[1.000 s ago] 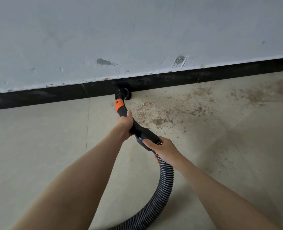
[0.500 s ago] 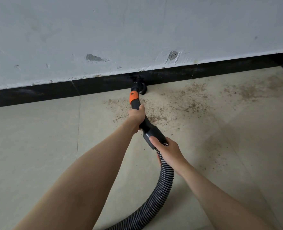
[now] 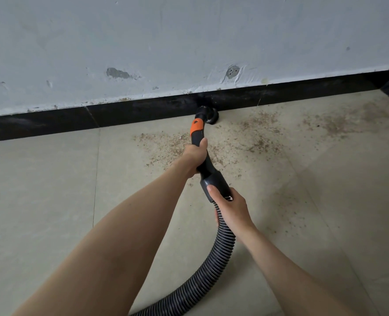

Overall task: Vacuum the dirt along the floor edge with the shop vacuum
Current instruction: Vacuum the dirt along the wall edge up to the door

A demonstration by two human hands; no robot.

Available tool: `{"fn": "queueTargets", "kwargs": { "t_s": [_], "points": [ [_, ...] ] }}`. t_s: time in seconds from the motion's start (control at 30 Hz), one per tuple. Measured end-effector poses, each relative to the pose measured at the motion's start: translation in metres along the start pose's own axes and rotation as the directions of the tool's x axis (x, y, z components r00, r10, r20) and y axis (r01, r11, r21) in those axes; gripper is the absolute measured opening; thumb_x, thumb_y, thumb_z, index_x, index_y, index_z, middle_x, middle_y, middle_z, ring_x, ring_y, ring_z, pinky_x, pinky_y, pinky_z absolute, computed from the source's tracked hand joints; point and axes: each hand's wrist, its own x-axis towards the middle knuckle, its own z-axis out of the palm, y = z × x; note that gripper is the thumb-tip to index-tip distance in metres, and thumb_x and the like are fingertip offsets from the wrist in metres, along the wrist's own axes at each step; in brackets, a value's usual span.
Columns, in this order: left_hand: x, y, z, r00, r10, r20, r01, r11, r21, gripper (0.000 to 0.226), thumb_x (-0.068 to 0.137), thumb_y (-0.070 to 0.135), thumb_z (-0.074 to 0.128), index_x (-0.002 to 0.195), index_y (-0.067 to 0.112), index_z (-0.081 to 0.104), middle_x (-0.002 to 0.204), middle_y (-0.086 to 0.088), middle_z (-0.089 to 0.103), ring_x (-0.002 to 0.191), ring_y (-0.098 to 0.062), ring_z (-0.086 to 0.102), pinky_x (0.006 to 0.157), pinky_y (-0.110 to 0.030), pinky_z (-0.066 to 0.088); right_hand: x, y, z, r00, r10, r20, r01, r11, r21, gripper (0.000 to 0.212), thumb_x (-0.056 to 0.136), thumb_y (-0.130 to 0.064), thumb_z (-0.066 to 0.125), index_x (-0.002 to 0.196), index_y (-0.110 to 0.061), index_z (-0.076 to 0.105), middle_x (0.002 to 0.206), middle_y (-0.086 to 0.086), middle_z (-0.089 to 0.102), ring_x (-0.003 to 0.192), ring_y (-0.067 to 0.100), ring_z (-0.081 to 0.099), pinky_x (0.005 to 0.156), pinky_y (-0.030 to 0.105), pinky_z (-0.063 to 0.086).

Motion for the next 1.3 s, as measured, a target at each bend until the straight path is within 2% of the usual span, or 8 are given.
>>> {"fn": "queueTargets", "kwargs": {
  "t_s": [0.2, 0.37, 0.53, 0.6, 0.8, 1.03, 1.13, 1.3],
  "points": [
    [-0.005, -0.002, -0.008, 1.000, 0.027, 0.000, -0.027, 0.998, -0.058, 0.047, 0.099, 0.042, 0.040, 0.128, 0.005, 0.040, 0.099, -0.009, 0.052, 0.094, -0.027, 0.055, 0.087, -0.042, 0.052, -0.002, -0.003, 0.002, 0.999, -0.033, 0.017, 0.033, 0.999, -0.004, 0.034, 0.081, -0.052, 0.069, 0.083, -0.020, 0.057, 0.072, 0.003, 0.060, 0.061, 0.018, 0.056, 0.058, 0.029, 0.043],
    [-0.023, -0.012, -0.044, 0.978, 0.074, -0.196, -0.097, 0.989, -0.114, 0.032, 0.098, 0.039, 0.042, 0.109, 0.008, 0.042, 0.085, -0.005, 0.050, 0.088, -0.026, 0.055, 0.075, -0.037, 0.050, -0.019, -0.022, 0.016, 0.980, -0.118, 0.159, 0.123, 0.992, -0.022, 0.033, 0.084, -0.042, 0.071, 0.078, -0.014, 0.054, 0.060, 0.002, 0.055, 0.045, 0.012, 0.052, 0.050, 0.027, 0.043],
    [-0.047, -0.019, -0.099, 0.926, 0.076, -0.370, -0.128, 0.984, -0.120, 0.041, 0.098, 0.040, 0.039, 0.118, 0.005, 0.044, 0.103, -0.011, 0.055, 0.098, -0.030, 0.058, 0.082, -0.039, 0.051, -0.033, -0.046, 0.042, 0.923, -0.165, 0.348, 0.200, 0.978, -0.068, 0.037, 0.085, -0.045, 0.068, 0.082, -0.011, 0.055, 0.061, 0.003, 0.057, 0.043, 0.012, 0.052, 0.048, 0.024, 0.043],
    [-0.053, -0.025, -0.122, 0.920, 0.035, -0.391, -0.091, 0.988, -0.125, 0.040, 0.098, 0.041, 0.038, 0.120, 0.008, 0.042, 0.104, -0.011, 0.053, 0.098, -0.030, 0.058, 0.077, -0.038, 0.051, -0.039, -0.050, 0.058, 0.907, -0.166, 0.387, 0.215, 0.973, -0.085, 0.036, 0.085, -0.046, 0.068, 0.080, -0.013, 0.055, 0.062, 0.001, 0.058, 0.046, 0.012, 0.053, 0.050, 0.026, 0.043],
    [-0.065, -0.042, -0.159, 0.914, -0.036, -0.404, -0.020, 0.991, -0.134, 0.035, 0.097, 0.039, 0.040, 0.111, 0.007, 0.043, 0.084, -0.007, 0.049, 0.089, -0.029, 0.055, 0.072, -0.038, 0.049, -0.056, -0.049, 0.092, 0.892, -0.103, 0.441, 0.162, 0.982, -0.098, 0.041, 0.084, -0.050, 0.068, 0.078, -0.012, 0.054, 0.061, 0.003, 0.057, 0.045, 0.016, 0.052, 0.050, 0.027, 0.043],
    [-0.072, -0.043, -0.148, 0.937, -0.056, -0.345, 0.011, 0.991, -0.132, 0.032, 0.099, 0.037, 0.037, 0.111, 0.007, 0.040, 0.084, -0.008, 0.049, 0.075, -0.023, 0.054, 0.073, -0.039, 0.049, -0.060, -0.042, 0.087, 0.907, -0.082, 0.412, 0.138, 0.985, -0.107, 0.046, 0.083, -0.054, 0.067, 0.081, -0.009, 0.055, 0.061, 0.003, 0.057, 0.045, 0.016, 0.053, 0.053, 0.029, 0.044],
    [-0.072, -0.041, -0.143, 0.942, -0.056, -0.331, 0.020, 0.994, -0.111, 0.032, 0.099, 0.037, 0.037, 0.110, 0.007, 0.041, 0.084, -0.009, 0.050, 0.075, -0.023, 0.054, 0.074, -0.039, 0.050, -0.061, -0.040, 0.083, 0.915, -0.081, 0.396, 0.132, 0.986, -0.105, 0.046, 0.084, -0.054, 0.066, 0.081, -0.009, 0.055, 0.061, 0.004, 0.058, 0.046, 0.016, 0.053, 0.054, 0.029, 0.045],
    [-0.071, -0.037, -0.129, 0.952, -0.044, -0.304, 0.019, 0.996, -0.082, 0.033, 0.099, 0.037, 0.037, 0.113, 0.007, 0.040, 0.085, -0.008, 0.049, 0.078, -0.024, 0.055, 0.067, -0.037, 0.047, -0.060, -0.038, 0.073, 0.927, -0.084, 0.366, 0.127, 0.988, -0.093, 0.044, 0.084, -0.053, 0.066, 0.079, -0.011, 0.054, 0.065, 0.004, 0.057, 0.050, 0.017, 0.055, 0.055, 0.030, 0.047]
  ]
}}
